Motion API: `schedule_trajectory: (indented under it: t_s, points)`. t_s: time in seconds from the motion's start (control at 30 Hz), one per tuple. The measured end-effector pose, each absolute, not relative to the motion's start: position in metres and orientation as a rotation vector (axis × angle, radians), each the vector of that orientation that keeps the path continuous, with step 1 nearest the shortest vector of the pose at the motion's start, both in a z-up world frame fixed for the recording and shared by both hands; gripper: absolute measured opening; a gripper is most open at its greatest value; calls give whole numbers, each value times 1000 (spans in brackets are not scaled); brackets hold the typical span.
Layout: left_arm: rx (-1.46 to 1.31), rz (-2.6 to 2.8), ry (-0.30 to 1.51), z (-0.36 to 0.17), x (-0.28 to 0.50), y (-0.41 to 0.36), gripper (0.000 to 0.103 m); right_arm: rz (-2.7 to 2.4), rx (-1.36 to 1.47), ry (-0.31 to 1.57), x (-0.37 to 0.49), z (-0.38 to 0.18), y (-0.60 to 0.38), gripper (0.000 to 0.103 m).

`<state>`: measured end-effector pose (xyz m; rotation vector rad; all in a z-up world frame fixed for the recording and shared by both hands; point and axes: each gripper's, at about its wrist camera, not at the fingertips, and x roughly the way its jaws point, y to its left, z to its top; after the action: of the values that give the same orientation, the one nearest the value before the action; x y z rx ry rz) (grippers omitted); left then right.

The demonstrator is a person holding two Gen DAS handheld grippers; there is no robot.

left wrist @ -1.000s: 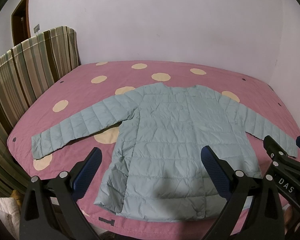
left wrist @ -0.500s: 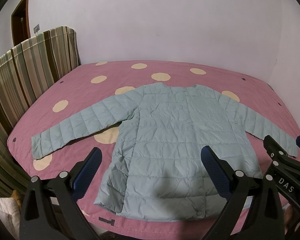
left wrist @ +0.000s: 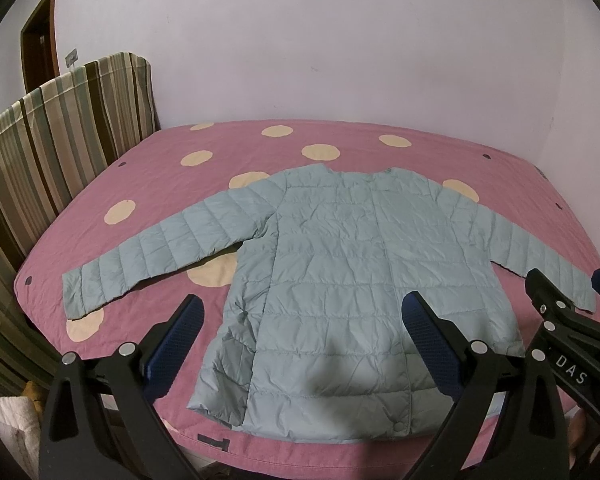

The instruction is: Fold large clothes

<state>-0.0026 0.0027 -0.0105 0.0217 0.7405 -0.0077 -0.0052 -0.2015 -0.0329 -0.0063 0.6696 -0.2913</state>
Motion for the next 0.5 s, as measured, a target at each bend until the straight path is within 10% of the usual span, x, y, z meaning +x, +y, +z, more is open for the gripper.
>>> schedule_trajectory:
  t_s: [0.5]
  points:
    - [23, -7, 743, -11, -2, 2, 98, -291, -6, 671, -4, -34, -201, 101]
